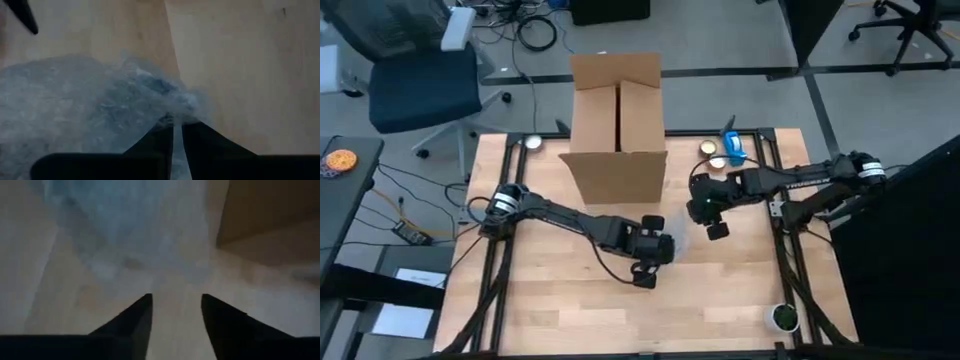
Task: Wrap mug
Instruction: Wrap the blue mug with bubble wrap
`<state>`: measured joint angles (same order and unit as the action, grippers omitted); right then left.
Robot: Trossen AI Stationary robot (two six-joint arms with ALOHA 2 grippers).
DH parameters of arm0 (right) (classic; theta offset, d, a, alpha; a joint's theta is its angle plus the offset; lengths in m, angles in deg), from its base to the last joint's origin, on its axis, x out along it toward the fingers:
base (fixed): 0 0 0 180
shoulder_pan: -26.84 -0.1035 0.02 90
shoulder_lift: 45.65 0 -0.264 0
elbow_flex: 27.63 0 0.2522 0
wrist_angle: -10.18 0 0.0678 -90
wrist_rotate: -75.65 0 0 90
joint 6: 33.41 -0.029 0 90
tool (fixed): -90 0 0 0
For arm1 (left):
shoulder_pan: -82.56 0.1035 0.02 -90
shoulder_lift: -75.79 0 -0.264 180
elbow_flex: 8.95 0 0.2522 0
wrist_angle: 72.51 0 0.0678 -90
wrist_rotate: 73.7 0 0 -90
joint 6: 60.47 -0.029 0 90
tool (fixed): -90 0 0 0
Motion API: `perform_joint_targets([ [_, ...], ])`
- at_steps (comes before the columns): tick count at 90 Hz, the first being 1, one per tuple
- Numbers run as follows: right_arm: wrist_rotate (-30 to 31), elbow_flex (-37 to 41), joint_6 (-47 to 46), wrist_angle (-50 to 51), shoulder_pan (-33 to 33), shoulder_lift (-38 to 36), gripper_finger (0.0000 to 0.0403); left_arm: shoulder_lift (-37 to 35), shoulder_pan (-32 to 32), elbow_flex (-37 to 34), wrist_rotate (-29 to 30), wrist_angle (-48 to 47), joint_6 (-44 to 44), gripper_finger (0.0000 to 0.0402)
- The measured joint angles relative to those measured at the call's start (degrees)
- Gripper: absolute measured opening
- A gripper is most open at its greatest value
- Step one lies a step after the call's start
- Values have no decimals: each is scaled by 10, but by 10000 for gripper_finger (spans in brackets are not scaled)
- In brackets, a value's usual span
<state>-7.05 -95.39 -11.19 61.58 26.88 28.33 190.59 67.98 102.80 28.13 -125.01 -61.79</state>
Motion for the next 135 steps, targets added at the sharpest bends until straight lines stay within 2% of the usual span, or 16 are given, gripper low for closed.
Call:
perform_joint_targets([
  [13, -35, -3, 37, -6, 36, 17, 181, 0, 8, 7, 0, -14, -1, 25],
  [27, -73, -24, 53, 27, 65, 65, 181, 0, 7, 9, -1, -46, -1, 25],
  [40, -75, -61, 69, 57, 66, 119, 174, 0, 8, 9, 0, -73, -1, 25],
  [55, -93, -100, 56, 112, 58, 146, 166, 0, 12, 8, 3, -77, -3, 25],
  [66, -145, -116, 8, 162, 37, 148, 151, 0, 19, 8, 5, -75, -14, 25],
  [76, -171, -116, -46, 148, 15, 149, 123, 0, 27, 7, 19, -63, -14, 25],
  [95, -160, -116, -133, 139, -29, 145, 12, 0, 44, 7, 26, -65, 25, 25],
  [116, -160, -116, -270, 155, -79, 140, 1, 0, 52, -3, -2, -73, 56, 25],
  [135, -163, -116, -400, 116, -126, 140, 0, -1, 51, -16, -3, -68, 73, 25],
])
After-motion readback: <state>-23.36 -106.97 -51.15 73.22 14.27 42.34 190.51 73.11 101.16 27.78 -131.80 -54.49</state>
